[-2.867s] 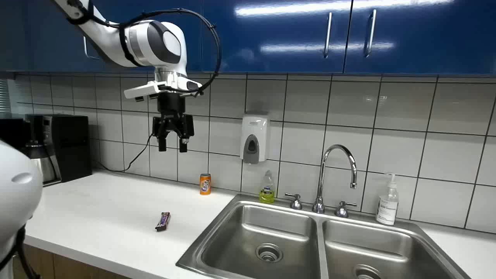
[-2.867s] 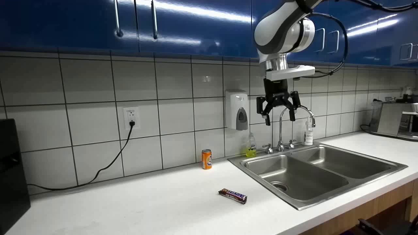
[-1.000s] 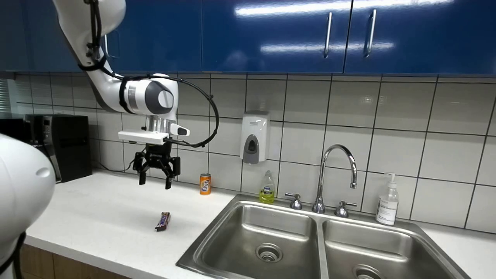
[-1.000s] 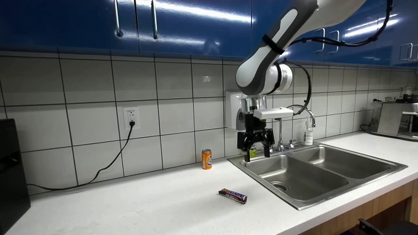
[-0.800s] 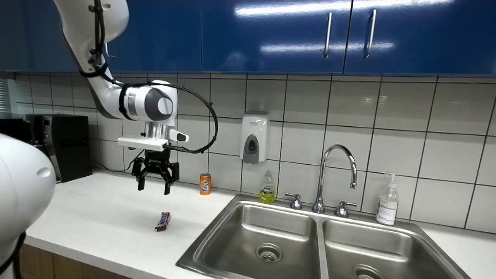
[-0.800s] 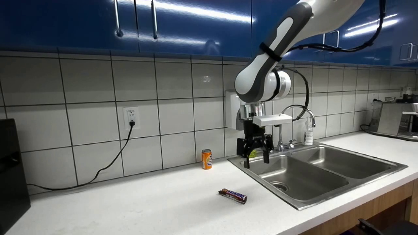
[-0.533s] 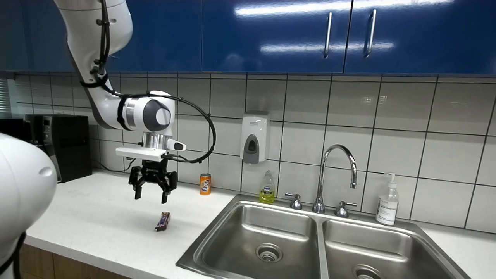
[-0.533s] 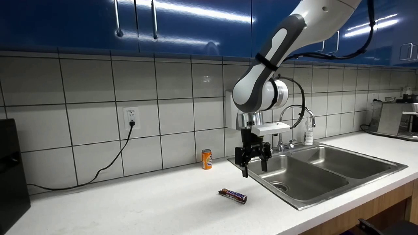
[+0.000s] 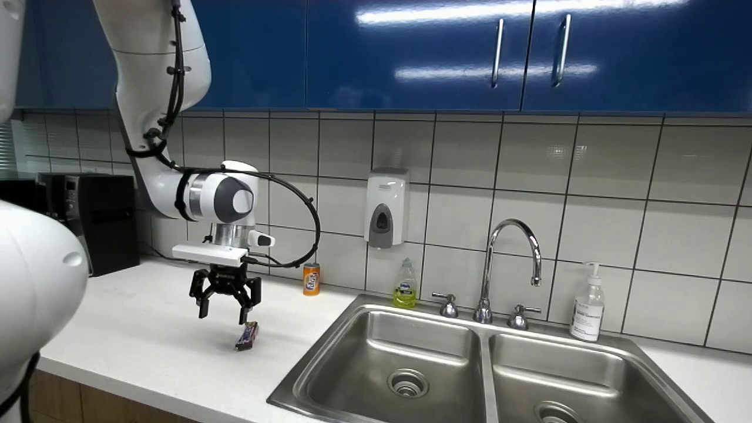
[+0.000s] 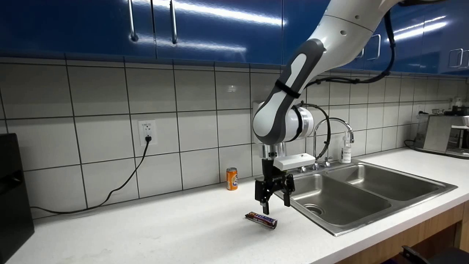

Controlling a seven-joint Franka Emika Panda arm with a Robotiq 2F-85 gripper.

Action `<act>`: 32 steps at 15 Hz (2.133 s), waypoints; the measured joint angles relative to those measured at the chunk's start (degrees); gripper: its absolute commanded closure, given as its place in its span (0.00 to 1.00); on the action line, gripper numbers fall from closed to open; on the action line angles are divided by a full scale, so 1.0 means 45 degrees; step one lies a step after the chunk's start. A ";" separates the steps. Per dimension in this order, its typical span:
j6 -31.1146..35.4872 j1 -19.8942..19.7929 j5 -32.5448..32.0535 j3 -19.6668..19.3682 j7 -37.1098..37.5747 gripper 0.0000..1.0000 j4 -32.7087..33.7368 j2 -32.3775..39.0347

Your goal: Put the snickers bar in the sink

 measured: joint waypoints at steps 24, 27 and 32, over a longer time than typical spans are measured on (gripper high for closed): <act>0.0191 0.0033 -0.0104 0.0092 -0.0481 0.00 0.2974 0.3077; 0.0494 -0.0027 -0.0104 0.0138 -0.1414 0.00 0.2974 0.3194; 0.0806 -0.0212 -0.0130 0.0168 -0.2359 0.00 0.2976 0.3388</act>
